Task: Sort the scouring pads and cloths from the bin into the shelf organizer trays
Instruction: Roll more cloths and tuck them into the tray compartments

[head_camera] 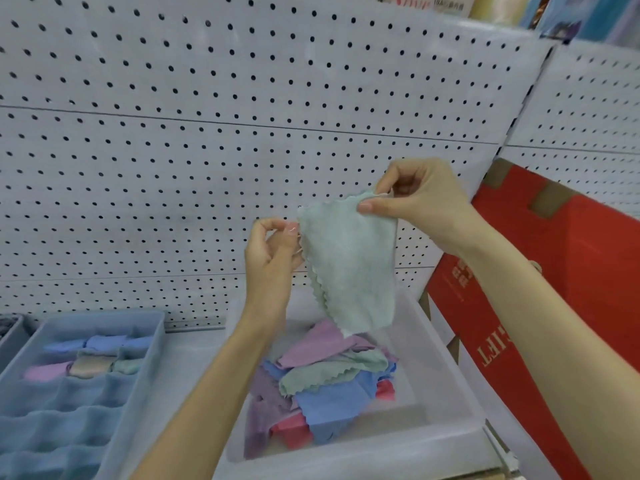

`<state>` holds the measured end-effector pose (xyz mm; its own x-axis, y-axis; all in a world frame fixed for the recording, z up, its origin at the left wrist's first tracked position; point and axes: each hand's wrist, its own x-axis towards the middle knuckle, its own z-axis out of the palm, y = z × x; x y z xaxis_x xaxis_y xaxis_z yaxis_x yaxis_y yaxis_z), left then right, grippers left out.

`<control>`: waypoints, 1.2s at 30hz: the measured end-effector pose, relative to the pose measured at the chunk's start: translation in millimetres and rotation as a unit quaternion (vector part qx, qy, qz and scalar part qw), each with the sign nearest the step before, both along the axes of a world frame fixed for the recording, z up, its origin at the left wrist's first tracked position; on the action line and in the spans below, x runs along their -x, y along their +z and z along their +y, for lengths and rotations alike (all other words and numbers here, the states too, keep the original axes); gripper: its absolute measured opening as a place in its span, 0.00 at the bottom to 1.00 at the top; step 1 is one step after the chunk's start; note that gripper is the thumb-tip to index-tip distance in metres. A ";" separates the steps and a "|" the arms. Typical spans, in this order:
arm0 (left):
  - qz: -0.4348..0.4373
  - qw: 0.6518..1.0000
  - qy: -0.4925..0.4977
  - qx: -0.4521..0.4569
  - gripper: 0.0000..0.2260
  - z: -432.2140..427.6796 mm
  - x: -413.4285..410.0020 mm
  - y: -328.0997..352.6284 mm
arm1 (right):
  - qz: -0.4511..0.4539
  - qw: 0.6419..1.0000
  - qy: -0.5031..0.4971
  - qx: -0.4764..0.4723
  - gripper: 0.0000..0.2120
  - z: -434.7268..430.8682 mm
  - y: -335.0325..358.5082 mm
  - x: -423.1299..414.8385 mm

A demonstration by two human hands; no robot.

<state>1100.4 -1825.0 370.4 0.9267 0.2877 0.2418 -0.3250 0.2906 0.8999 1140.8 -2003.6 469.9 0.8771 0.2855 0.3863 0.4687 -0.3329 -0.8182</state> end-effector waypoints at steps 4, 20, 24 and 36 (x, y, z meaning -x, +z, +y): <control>0.028 0.999 -0.025 0.027 0.09 -20.1 5.0 -19.3 | 0.015 1.000 -0.021 0.012 0.14 -5.1 10.3 -3.2; 0.163 0.984 -0.068 0.008 0.11 -32.2 14.6 -48.9 | 0.065 0.997 -0.046 -0.023 0.11 -7.1 -6.1 -8.5; 0.188 0.979 -0.085 0.003 0.08 -29.7 15.9 -55.0 | 0.072 0.996 -0.049 -0.033 0.12 -5.0 -13.3 -11.1; 0.237 0.943 -0.191 0.136 0.10 -22.3 13.7 -66.0 | 0.086 0.993 -0.056 -0.053 0.12 -7.0 -26.0 -14.5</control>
<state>1086.8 -1847.3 304.5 0.9608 -0.0964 -0.2600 0.2695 0.5460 0.7933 1155.2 -2010.5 443.9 0.9563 0.1493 0.2513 0.2849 -0.2833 -0.9157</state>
